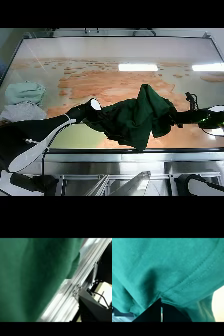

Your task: Fold the shirts.

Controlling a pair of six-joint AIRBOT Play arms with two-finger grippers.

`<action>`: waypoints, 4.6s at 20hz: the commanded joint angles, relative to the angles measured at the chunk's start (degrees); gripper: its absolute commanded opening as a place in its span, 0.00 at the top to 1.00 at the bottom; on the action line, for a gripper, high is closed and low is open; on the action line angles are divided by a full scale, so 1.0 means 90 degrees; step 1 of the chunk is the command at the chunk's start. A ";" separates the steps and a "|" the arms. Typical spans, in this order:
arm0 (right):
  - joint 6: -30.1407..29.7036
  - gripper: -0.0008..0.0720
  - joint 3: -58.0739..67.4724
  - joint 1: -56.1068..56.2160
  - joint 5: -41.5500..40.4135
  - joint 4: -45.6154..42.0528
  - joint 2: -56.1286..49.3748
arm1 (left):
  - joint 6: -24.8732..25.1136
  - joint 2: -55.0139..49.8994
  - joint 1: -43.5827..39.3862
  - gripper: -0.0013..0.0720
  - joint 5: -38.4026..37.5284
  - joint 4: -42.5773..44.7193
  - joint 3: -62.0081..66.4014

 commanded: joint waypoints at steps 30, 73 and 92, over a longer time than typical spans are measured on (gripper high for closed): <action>-0.0901 0.97 0.0002 0.0000 0.0763 0.1438 -0.0002 | -0.0245 -0.0495 0.0221 0.26 -0.0690 0.0542 0.0821; -0.0449 0.44 0.3670 -0.0039 -0.1098 0.0306 -0.1843 | 0.1647 -0.1222 0.5481 0.52 -0.4044 -0.4818 0.0216; -0.0002 0.46 -0.1049 -0.1149 0.0328 0.0355 0.0833 | 0.0709 0.1814 0.4422 0.00 -0.1343 0.3444 0.0005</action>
